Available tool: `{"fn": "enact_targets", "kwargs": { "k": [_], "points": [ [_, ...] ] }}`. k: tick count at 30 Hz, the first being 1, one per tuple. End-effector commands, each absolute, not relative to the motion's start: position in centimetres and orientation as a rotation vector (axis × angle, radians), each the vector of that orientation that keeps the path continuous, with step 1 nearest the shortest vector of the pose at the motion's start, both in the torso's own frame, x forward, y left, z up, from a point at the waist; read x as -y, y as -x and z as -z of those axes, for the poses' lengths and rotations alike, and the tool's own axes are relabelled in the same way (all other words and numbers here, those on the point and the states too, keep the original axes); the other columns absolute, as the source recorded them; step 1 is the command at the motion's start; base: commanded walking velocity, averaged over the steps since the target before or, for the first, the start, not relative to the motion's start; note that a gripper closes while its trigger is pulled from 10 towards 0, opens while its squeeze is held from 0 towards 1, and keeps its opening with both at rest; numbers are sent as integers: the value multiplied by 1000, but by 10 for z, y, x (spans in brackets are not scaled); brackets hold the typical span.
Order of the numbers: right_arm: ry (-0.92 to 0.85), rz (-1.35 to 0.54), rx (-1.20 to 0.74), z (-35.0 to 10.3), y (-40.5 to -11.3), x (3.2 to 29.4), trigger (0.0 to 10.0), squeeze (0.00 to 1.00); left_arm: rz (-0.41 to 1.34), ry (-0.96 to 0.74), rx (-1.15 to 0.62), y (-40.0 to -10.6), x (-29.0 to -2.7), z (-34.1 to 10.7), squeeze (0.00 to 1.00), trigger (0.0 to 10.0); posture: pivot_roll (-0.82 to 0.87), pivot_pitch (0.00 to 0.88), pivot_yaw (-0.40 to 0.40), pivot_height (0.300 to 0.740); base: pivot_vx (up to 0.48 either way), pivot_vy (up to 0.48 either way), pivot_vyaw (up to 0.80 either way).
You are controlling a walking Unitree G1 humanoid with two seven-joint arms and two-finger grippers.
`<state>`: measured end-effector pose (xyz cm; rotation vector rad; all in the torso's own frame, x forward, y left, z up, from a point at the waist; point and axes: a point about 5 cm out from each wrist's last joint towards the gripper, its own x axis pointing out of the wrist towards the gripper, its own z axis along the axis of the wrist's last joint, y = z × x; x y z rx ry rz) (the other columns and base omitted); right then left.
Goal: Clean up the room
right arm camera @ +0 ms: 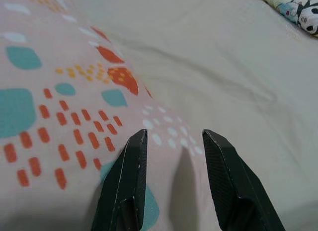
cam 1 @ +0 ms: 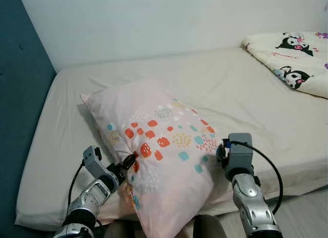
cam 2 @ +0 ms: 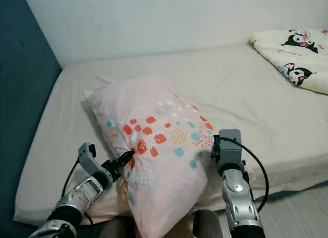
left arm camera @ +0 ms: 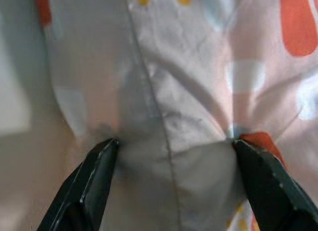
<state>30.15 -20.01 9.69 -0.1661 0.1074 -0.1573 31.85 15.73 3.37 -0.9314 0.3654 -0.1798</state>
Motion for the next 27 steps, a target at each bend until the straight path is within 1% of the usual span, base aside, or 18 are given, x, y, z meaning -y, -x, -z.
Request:
{"fn": "enact_targets", "kwargs": {
  "k": [1, 5, 7, 9, 13, 20, 24, 25, 26, 27],
  "points": [
    [158, 161, -134, -92, -296, 200, 10000, 0, 217, 1058, -351, -318, -150, -35, 0, 10000, -82, 187, 14, 592, 0, 0, 0],
    [159, 162, -136, -91, -295, 200, 10000, 0, 249, 1113, -331, -319, -150, -37, 0, 10000, -87, 191, 17, 592, 0, 0, 0],
    [161, 164, -138, -91, -294, 200, 10000, 0, 277, 1168, -291, -321, -156, -43, 0, 10000, -91, 200, 18, 592, 0, 0, 0],
    [161, 164, -139, -92, -293, 200, 10000, 0, 276, 1179, -275, -322, -159, -44, 0, 10000, -91, 200, 18, 592, 0, 0, 0],
    [166, 162, -155, -88, -293, 201, 10000, 0, 276, 1166, -223, -325, -178, -52, 0, 10000, -82, 206, 20, 592, 0, 0, 0],
    [177, 158, -179, -85, -295, 199, 10000, 0, 393, 1142, -214, -324, -182, -60, 0, 10000, -80, 209, 24, 592, 0, 0, 0],
    [183, 151, -182, -86, -300, 197, 10000, 0, 491, 1093, -219, -323, -178, -67, 0, 10000, -74, 210, 23, 592, 0, 0, 0],
    [184, 144, -179, -87, -303, 196, 10000, 0, 570, 1022, -278, -321, -164, -65, 0, 10000, -69, 210, 23, 592, 0, 0, 0],
    [184, 144, -179, -87, -303, 196, 10000, 0, 570, 1022, -278, -321, -164, -65, 0, 10000, -69, 210, 23, 592, 0, 0, 0],
    [184, 140, -178, -88, -304, 195, 10000, 0, 615, 973, -311, -318, -154, -62, 0, 10000, -66, 211, 21, 592, 0, 0, 0]
  ]
}}
